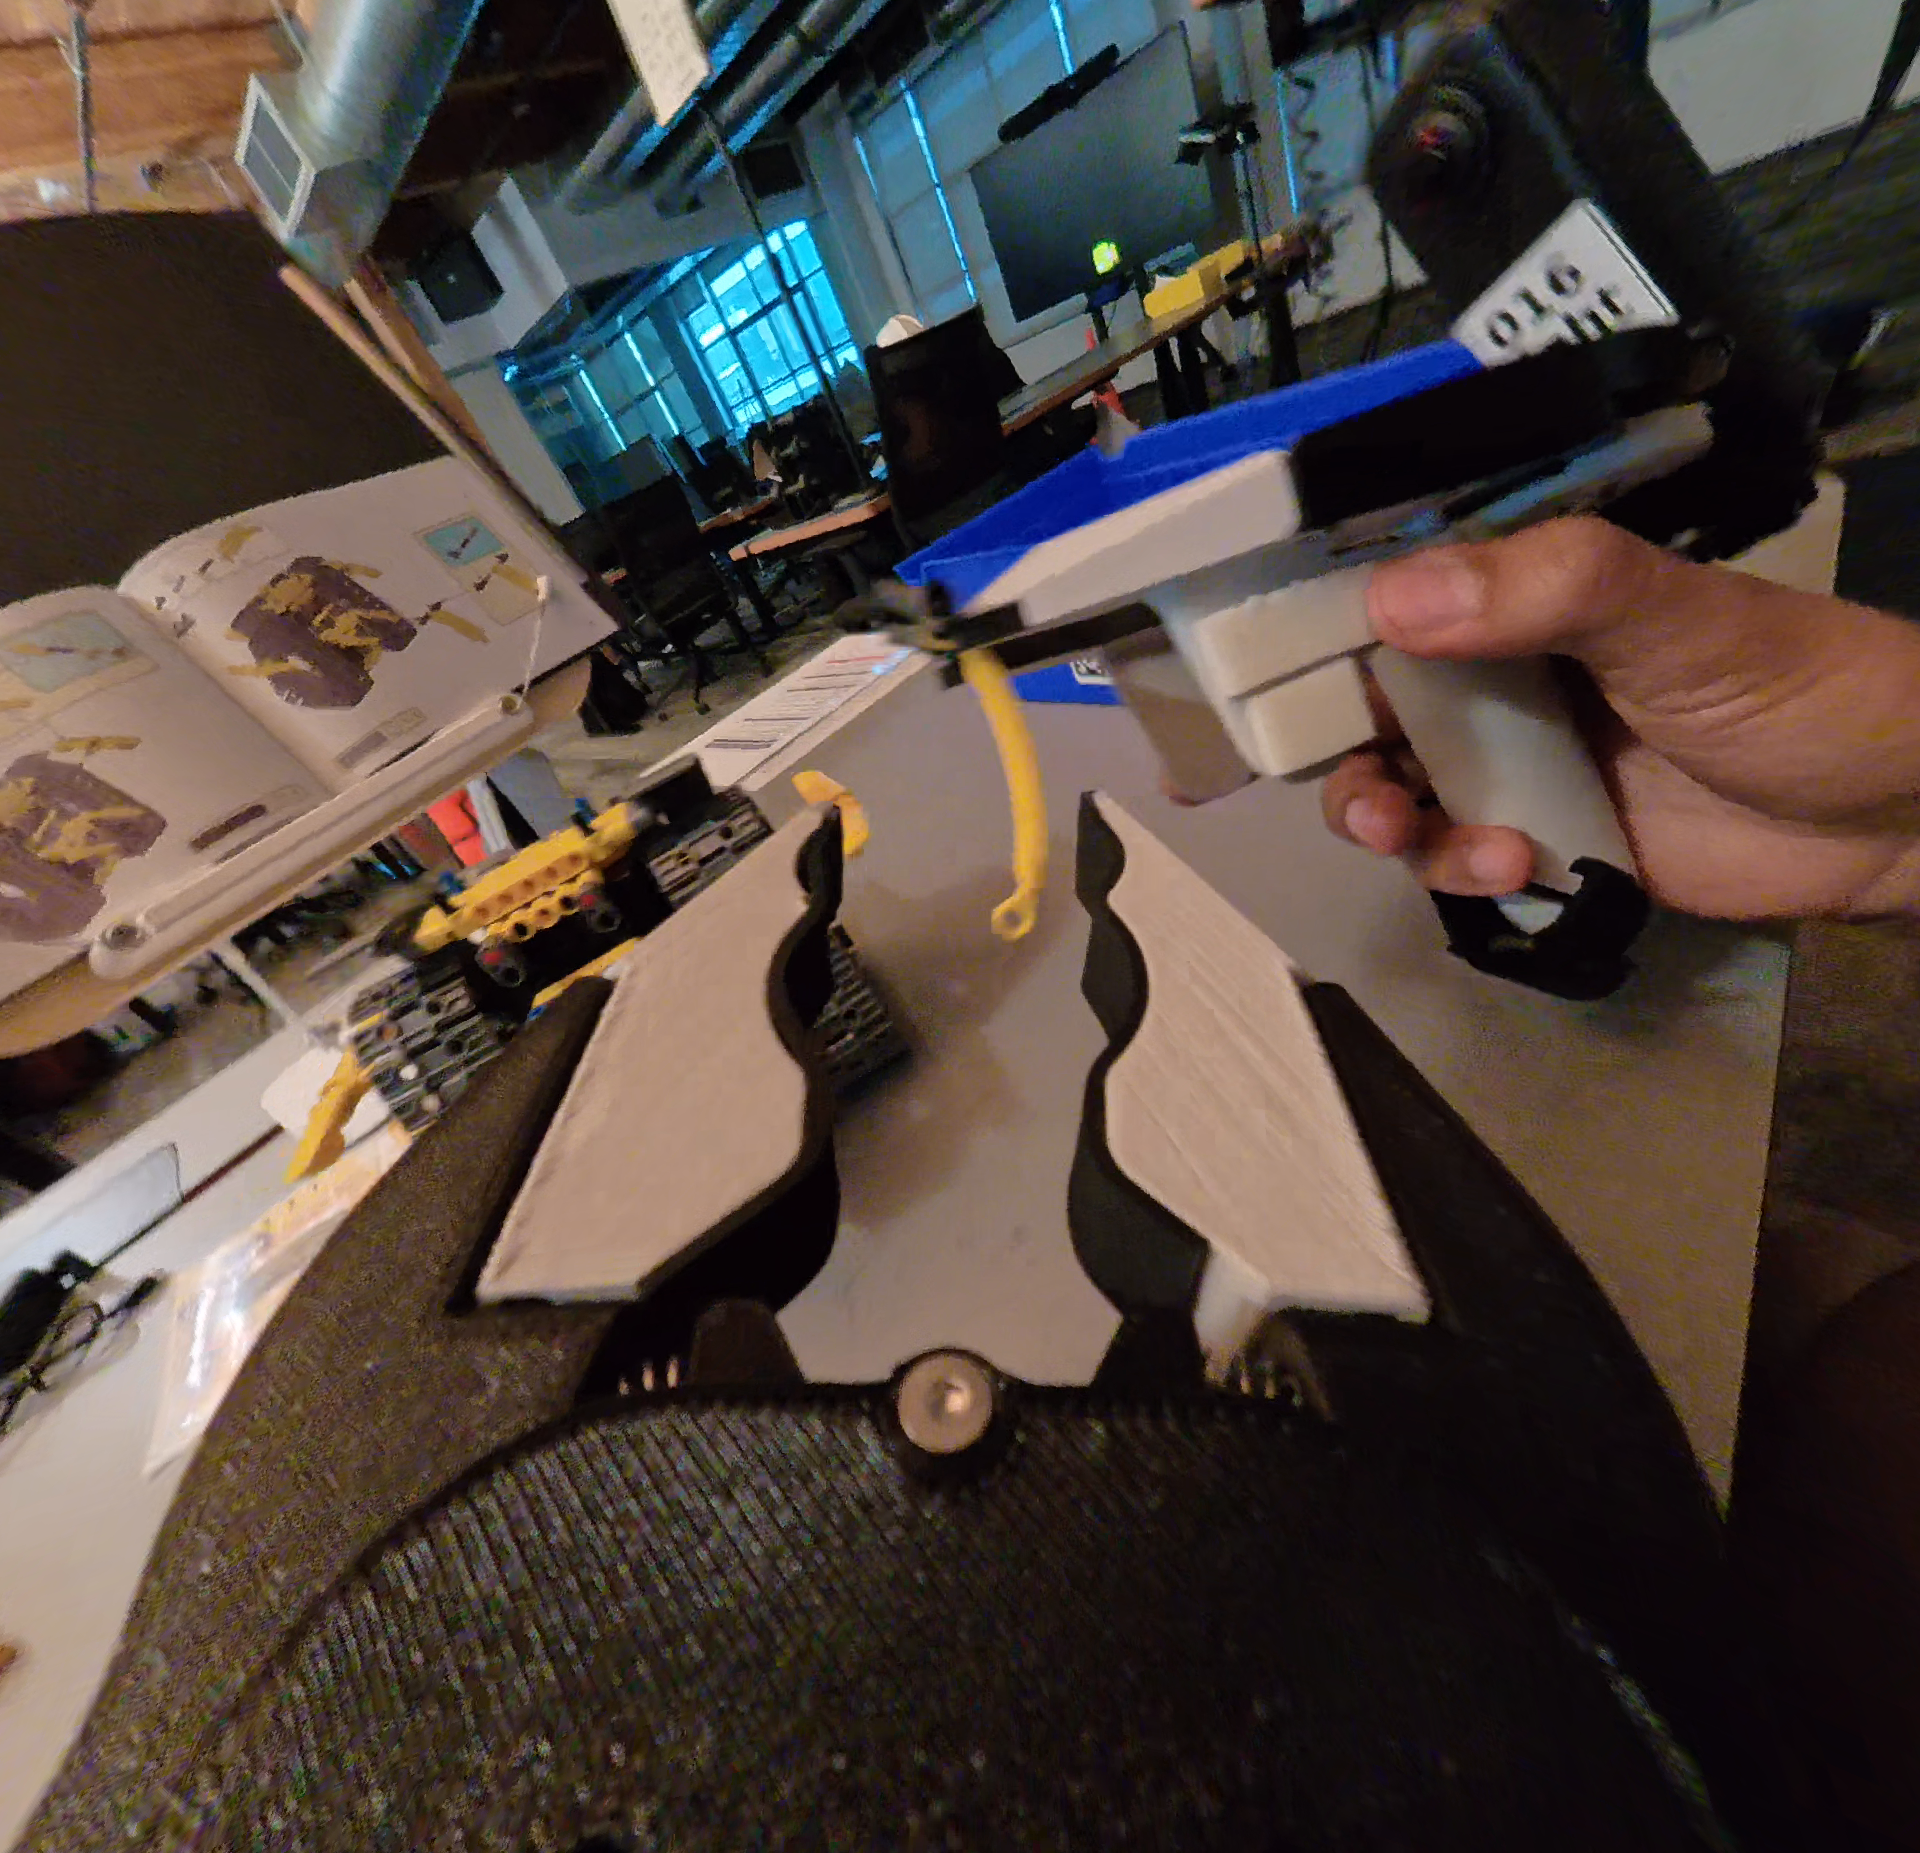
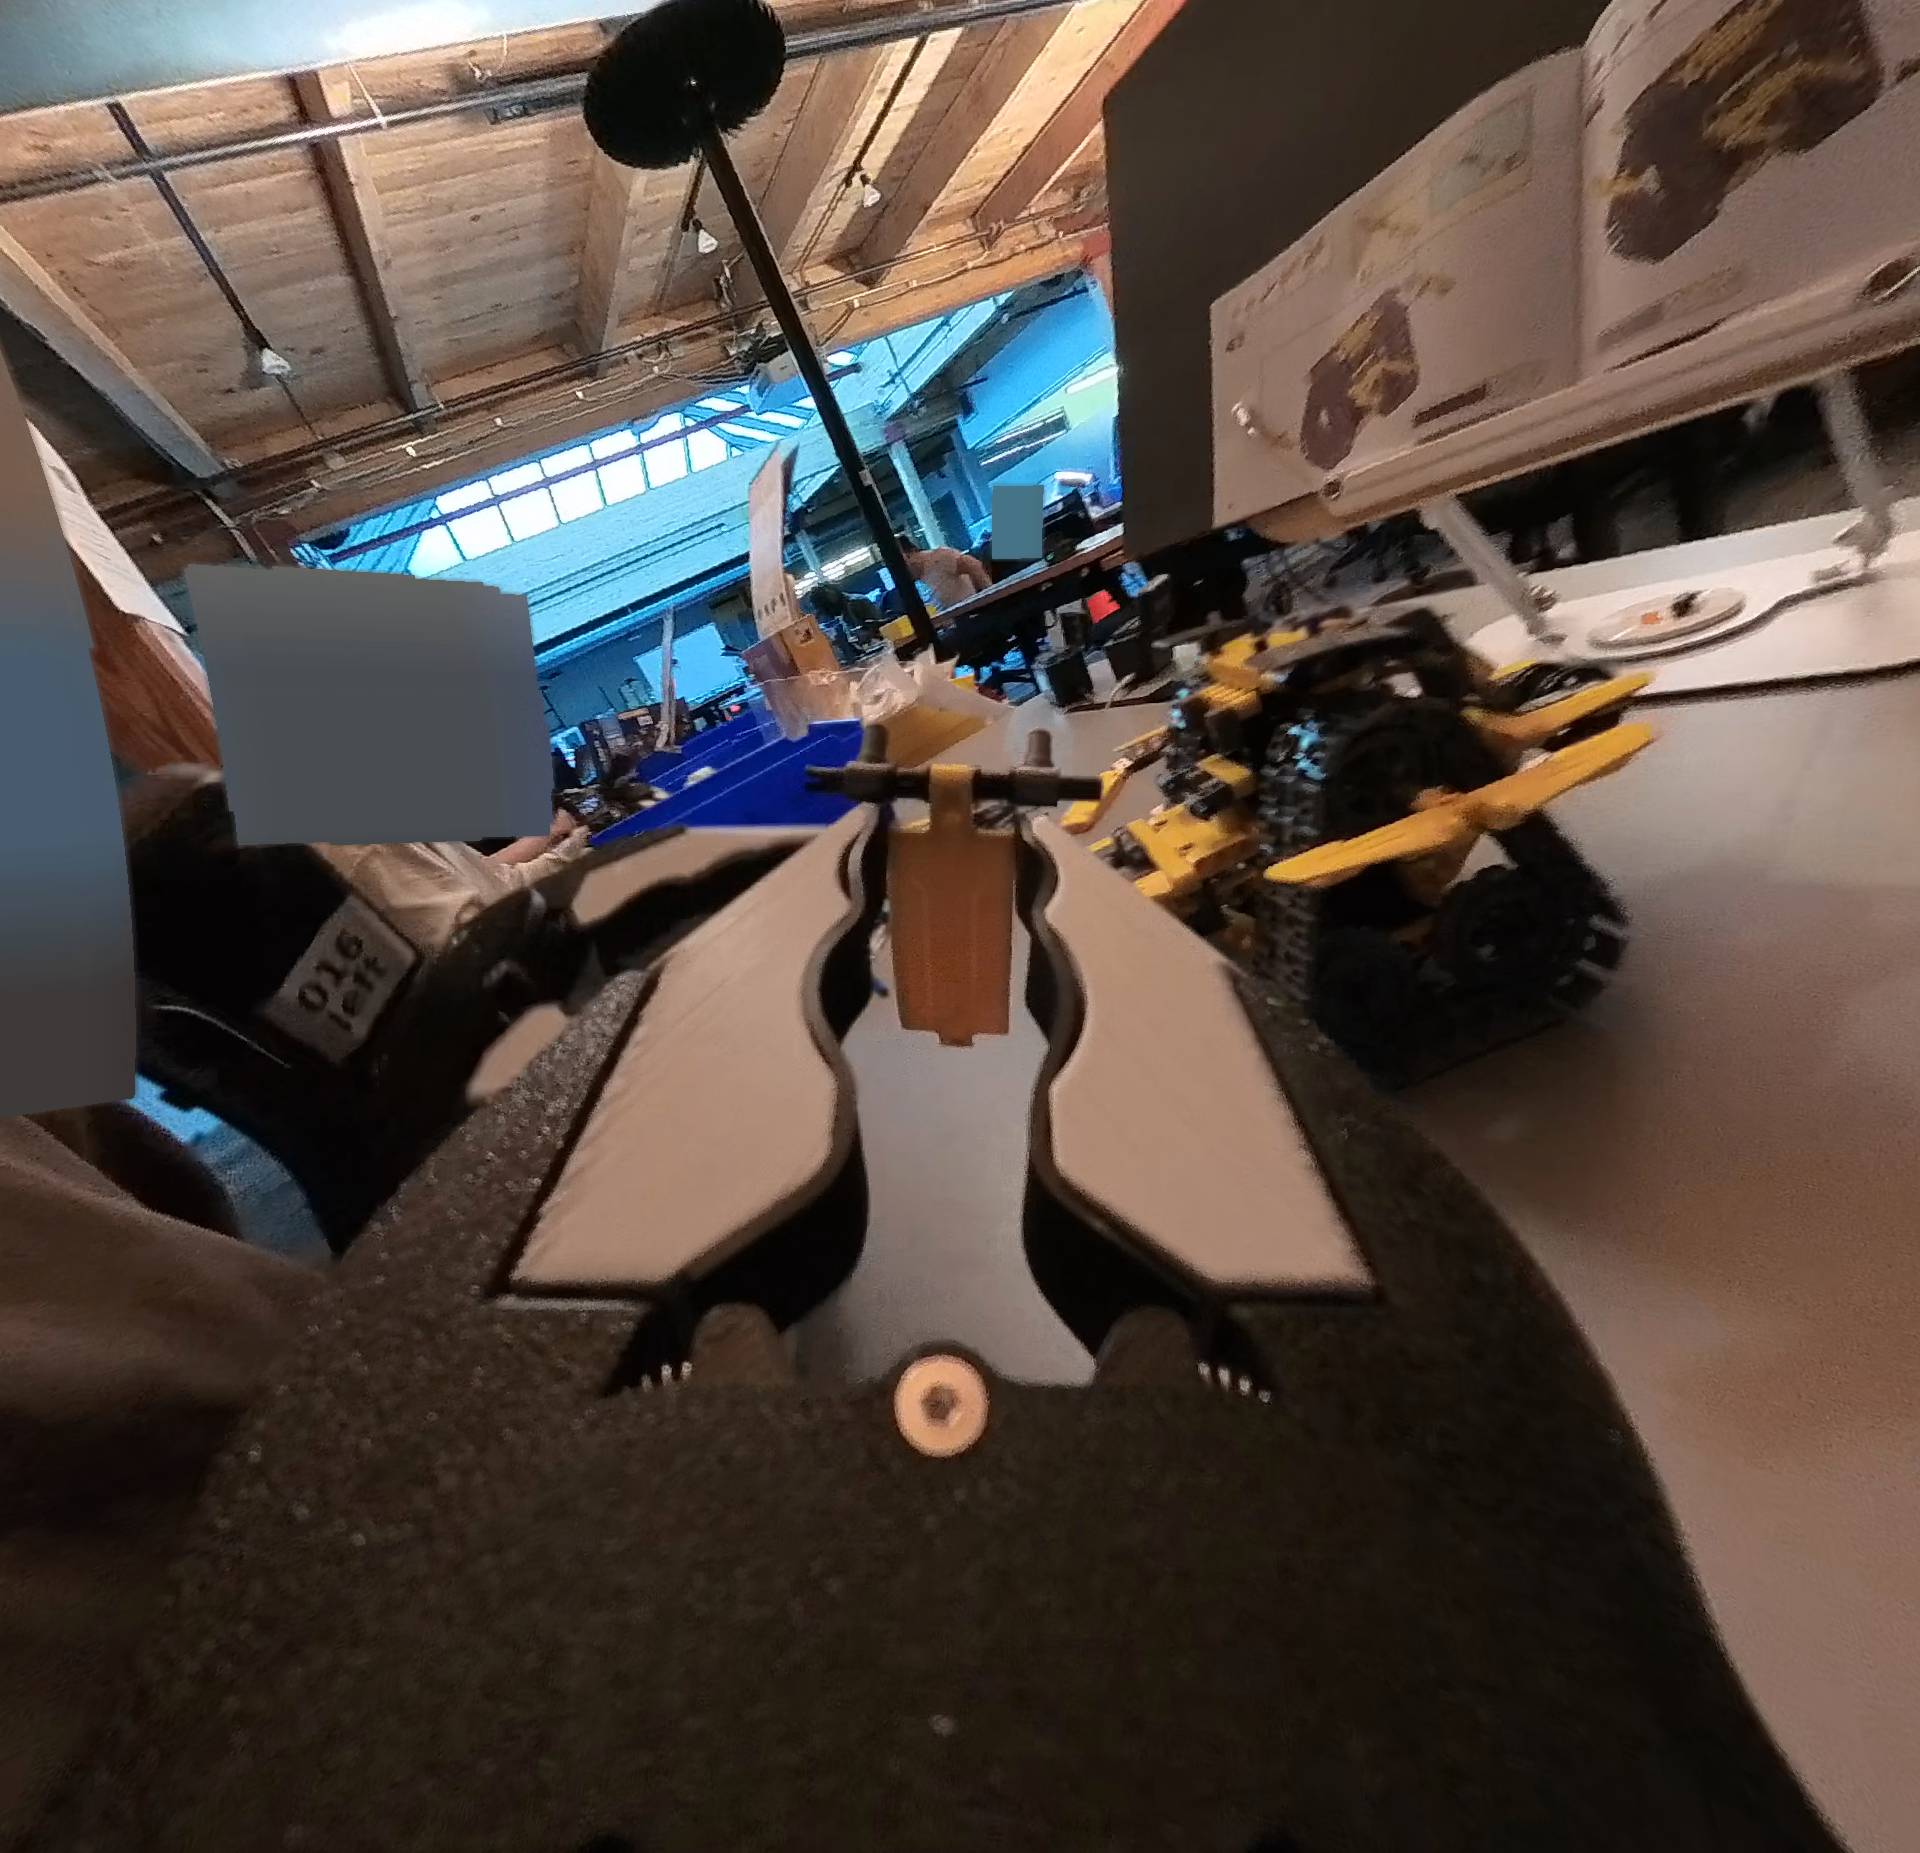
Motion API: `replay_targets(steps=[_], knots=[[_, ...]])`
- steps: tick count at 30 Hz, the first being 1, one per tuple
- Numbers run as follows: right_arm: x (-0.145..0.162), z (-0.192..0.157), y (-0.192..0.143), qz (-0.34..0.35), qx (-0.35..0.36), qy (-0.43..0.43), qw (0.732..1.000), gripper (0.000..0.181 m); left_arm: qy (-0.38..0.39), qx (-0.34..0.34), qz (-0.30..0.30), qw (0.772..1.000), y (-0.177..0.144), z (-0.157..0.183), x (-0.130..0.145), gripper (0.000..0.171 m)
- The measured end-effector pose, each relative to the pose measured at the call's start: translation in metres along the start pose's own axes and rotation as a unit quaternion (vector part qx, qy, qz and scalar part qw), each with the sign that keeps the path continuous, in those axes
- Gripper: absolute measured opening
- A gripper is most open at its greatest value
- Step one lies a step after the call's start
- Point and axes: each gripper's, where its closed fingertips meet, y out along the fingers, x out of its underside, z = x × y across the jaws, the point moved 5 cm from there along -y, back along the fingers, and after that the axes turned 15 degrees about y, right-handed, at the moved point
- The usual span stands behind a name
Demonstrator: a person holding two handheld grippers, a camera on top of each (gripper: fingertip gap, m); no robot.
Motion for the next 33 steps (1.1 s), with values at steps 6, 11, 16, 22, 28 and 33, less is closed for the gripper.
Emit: replay_targets(steps=[6,11,16,22,28,33], knots=[[-0.014,-0.001,-0.009,-0.001,0.018,-0.047,0.999,0.023,-0.139,0.000,-0.032,0.990,-0.009,-0.102,0.016,0.104],[-0.012,-0.006,-0.008,-0.012,0.014,-0.056,0.998,0.023,-0.118,0.108,-0.092,0.983,0.030,-0.169,0.059,0.117],[-0.011,-0.009,-0.007,-0.020,0.014,-0.071,0.997,0.023,-0.150,0.259,-0.100,0.949,0.075,-0.185,0.096,0.119],[-0.013,-0.003,-0.009,-0.028,0.022,-0.079,0.996,0.023,-0.211,0.388,-0.123,0.888,0.087,-0.161,0.123,0.104],[-0.012,0.009,-0.009,-0.045,0.035,-0.074,0.996,0.023,-0.180,0.366,-0.145,0.902,0.074,-0.145,0.125,0.103],[-0.013,0.013,-0.011,-0.054,0.045,-0.076,0.995,0.023,-0.169,0.383,-0.182,0.890,0.052,-0.127,0.109,0.074]])
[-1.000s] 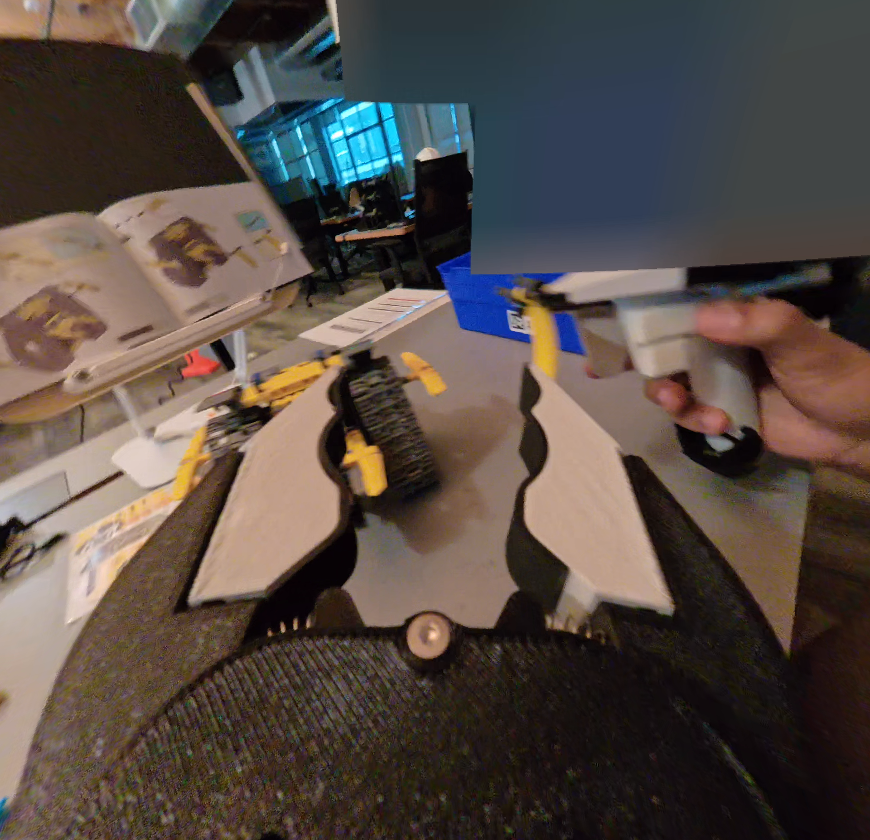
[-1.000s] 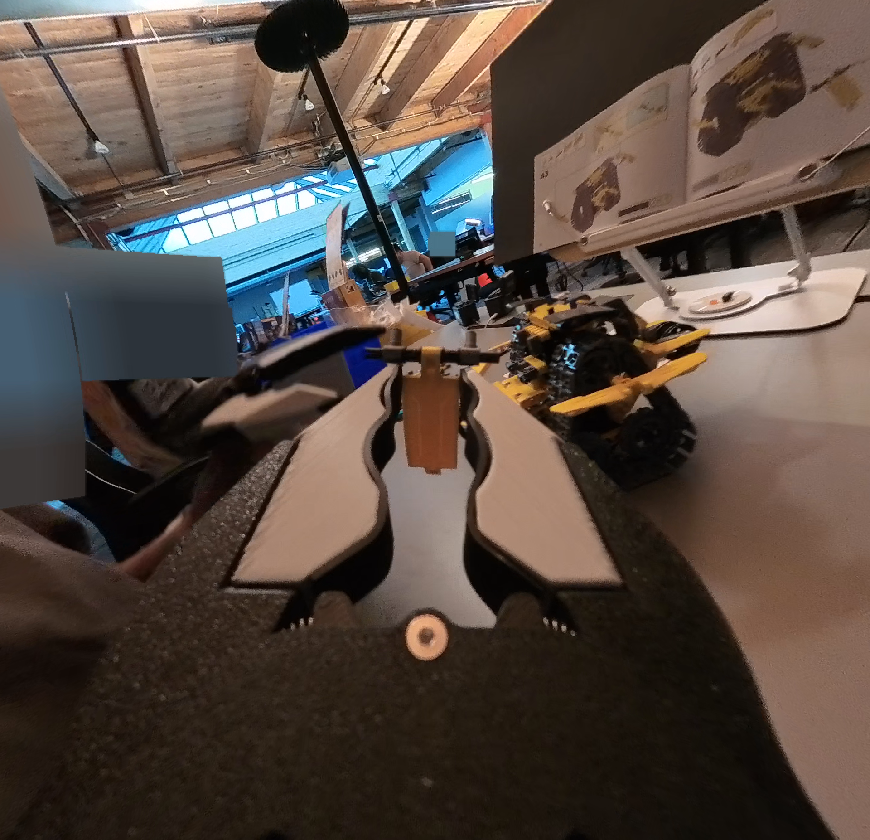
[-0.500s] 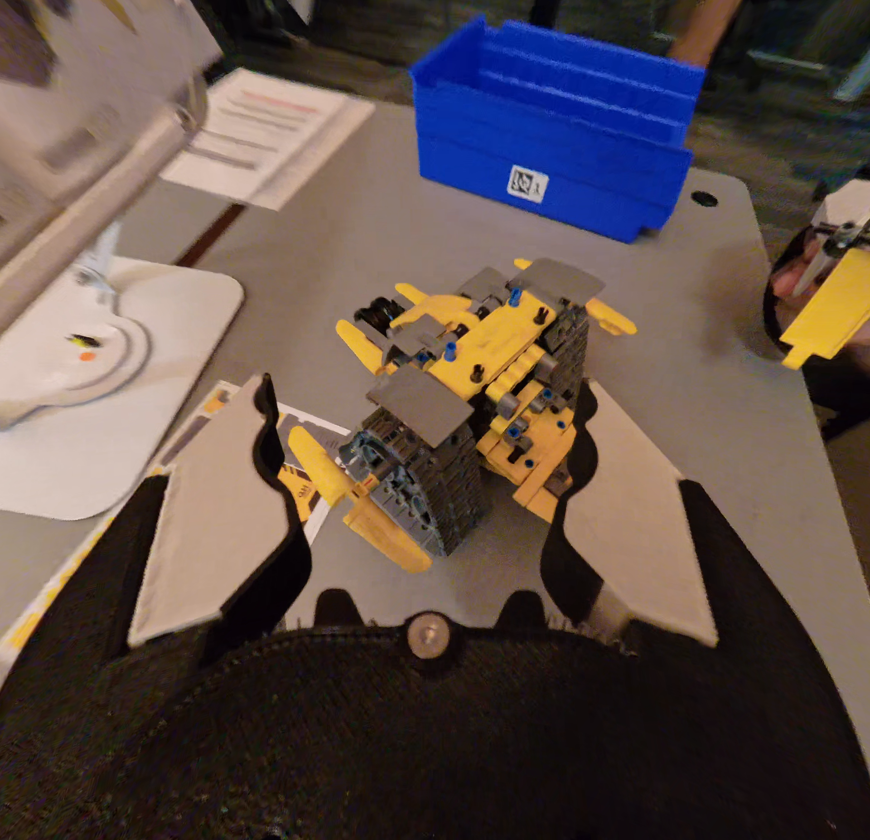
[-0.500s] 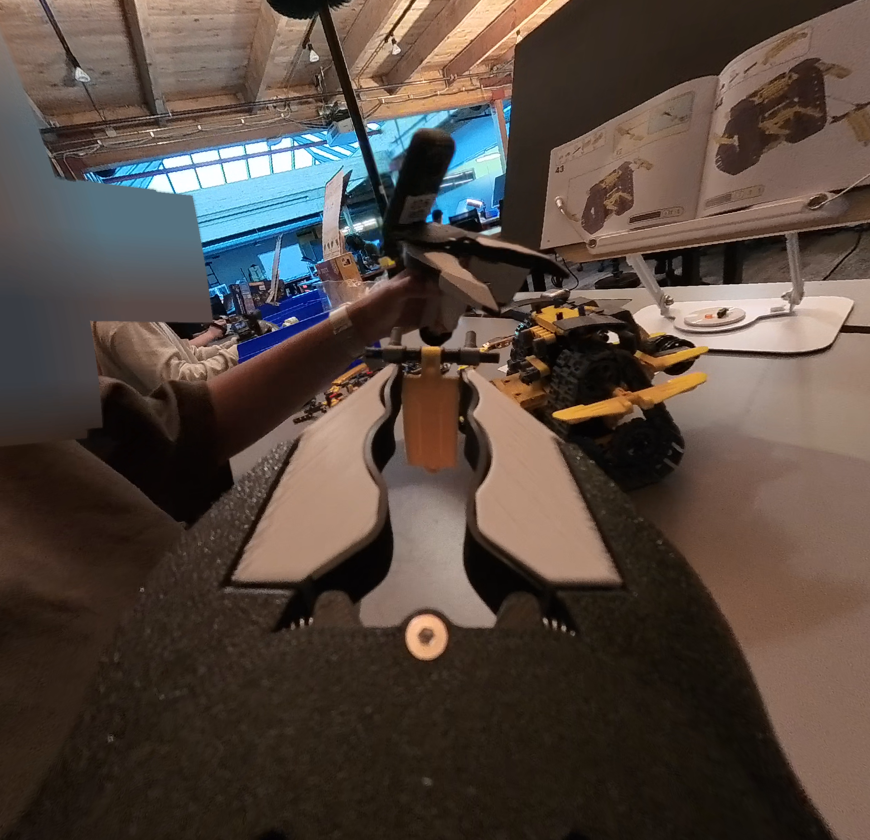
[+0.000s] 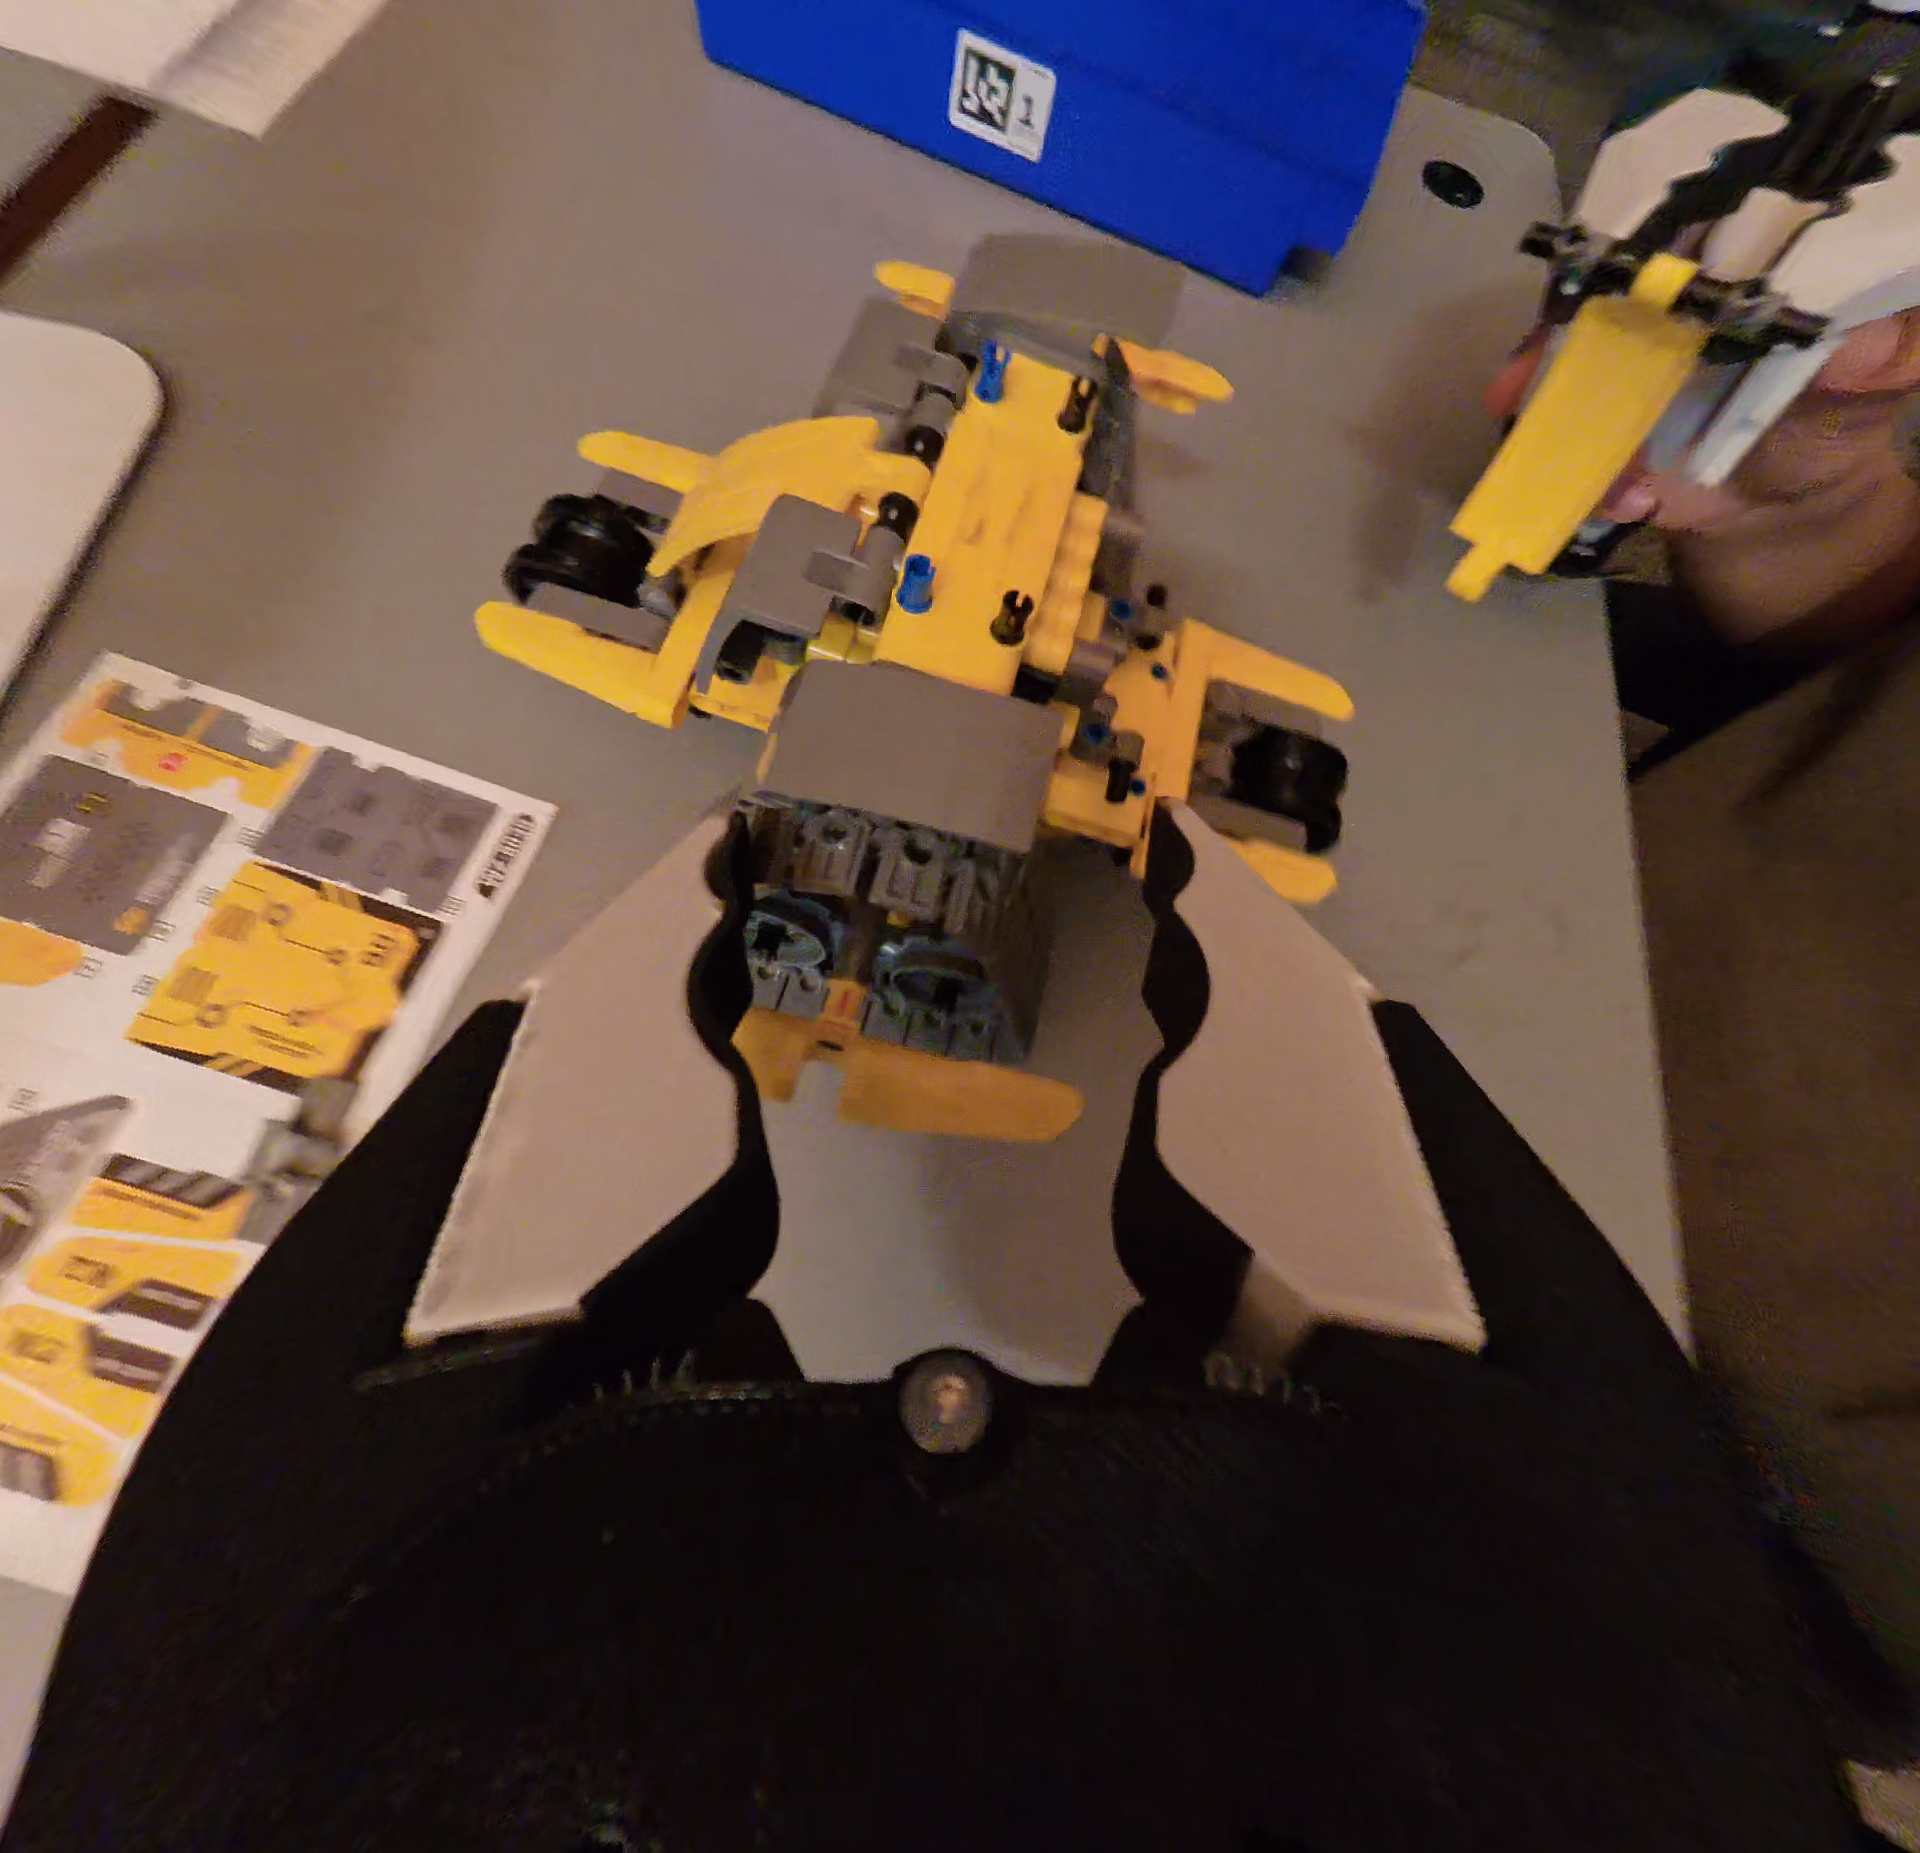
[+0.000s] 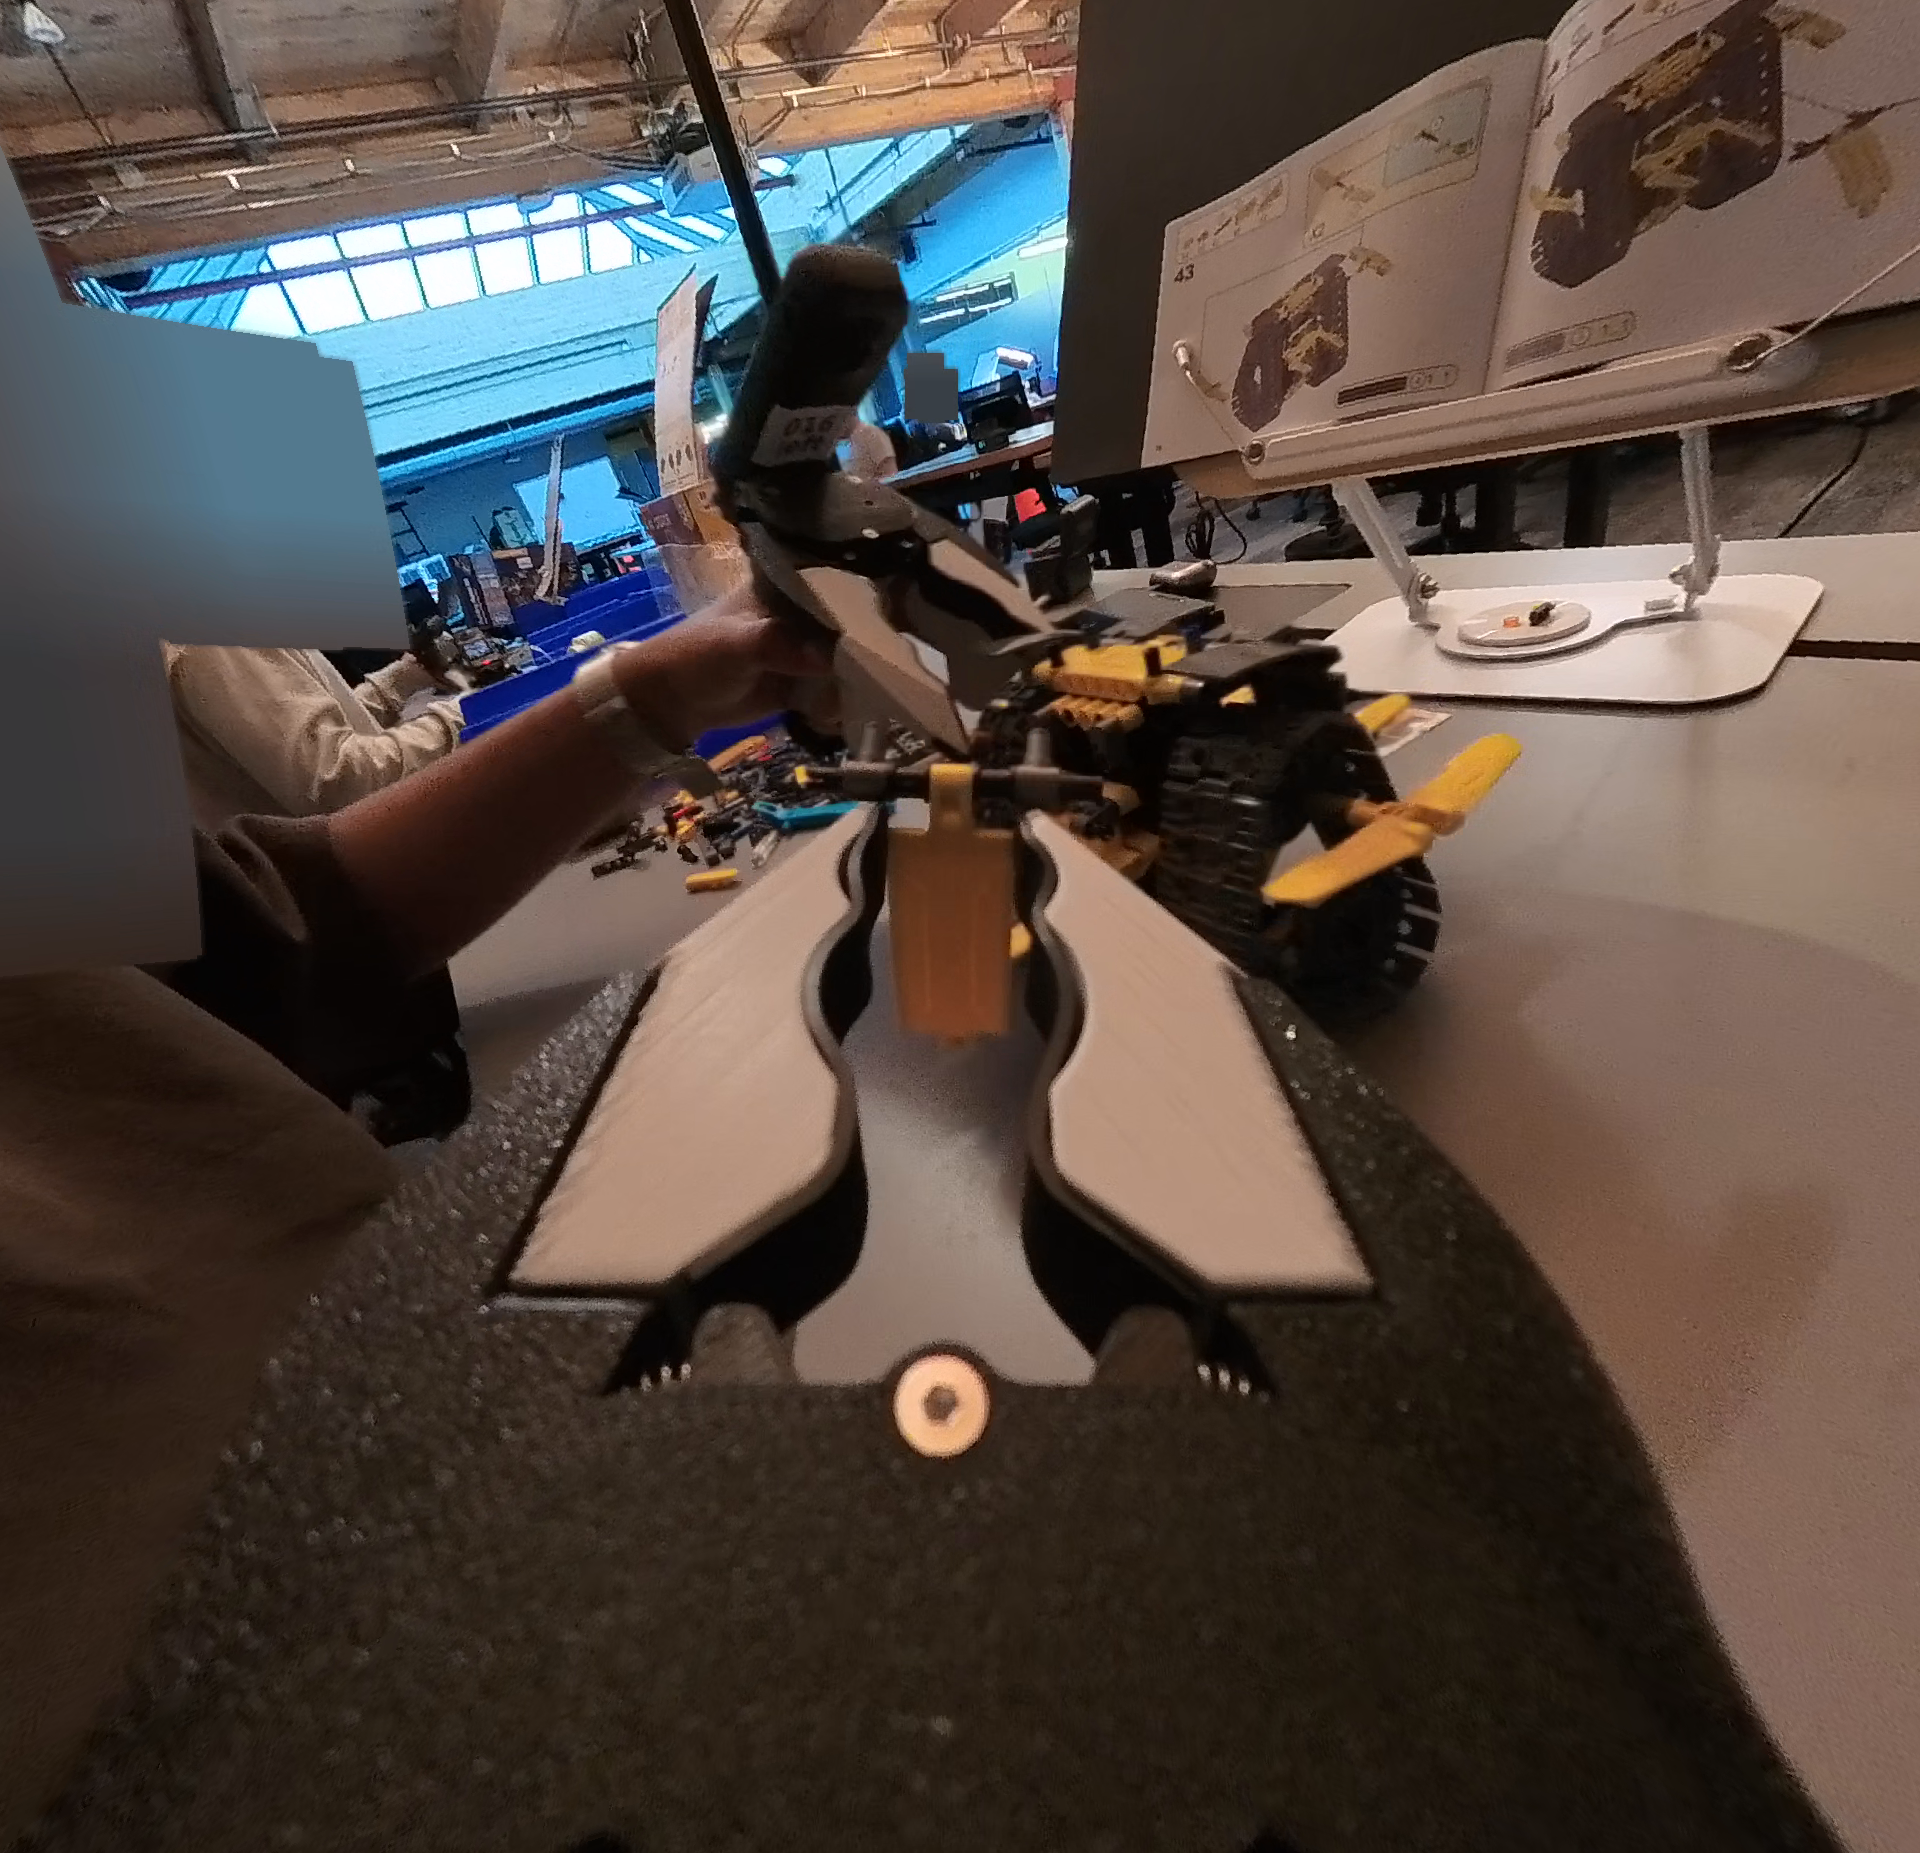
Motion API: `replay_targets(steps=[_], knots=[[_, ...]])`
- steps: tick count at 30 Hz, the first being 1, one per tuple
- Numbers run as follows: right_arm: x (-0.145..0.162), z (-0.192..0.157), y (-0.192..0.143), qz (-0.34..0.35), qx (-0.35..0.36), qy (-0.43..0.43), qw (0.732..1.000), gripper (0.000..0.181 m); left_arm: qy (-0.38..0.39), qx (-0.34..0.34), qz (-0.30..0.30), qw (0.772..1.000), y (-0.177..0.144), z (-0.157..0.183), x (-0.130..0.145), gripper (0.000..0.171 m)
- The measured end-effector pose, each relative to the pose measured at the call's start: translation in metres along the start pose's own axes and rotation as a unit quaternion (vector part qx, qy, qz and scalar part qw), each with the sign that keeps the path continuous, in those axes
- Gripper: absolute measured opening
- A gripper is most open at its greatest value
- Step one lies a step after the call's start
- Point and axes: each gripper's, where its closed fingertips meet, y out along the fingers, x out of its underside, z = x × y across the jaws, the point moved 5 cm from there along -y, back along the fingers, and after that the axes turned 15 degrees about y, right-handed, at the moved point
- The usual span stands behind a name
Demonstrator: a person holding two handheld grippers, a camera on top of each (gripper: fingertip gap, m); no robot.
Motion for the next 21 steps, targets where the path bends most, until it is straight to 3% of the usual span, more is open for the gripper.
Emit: replay_targets(steps=[3,11,17,21], knots=[[-0.001,-0.001,-0.002,-0.014,0.005,-0.009,1.000,0.023,-0.012,0.020,-0.014,1.000,0.003,0.032,-0.007,0.075],[-0.015,-0.008,-0.015,-0.083,0.041,-0.028,0.995,0.023,0.065,0.090,-0.015,0.994,0.024,0.127,-0.030,0.075],[-0.027,0.001,-0.013,-0.180,0.100,-0.107,0.973,0.023,0.082,0.059,0.081,0.992,0.003,0.122,-0.062,0.073],[-0.037,0.016,-0.003,-0.270,0.094,-0.151,0.946,0.023,0.094,0.007,0.114,0.989,-0.003,0.098,-0.070,0.087]])
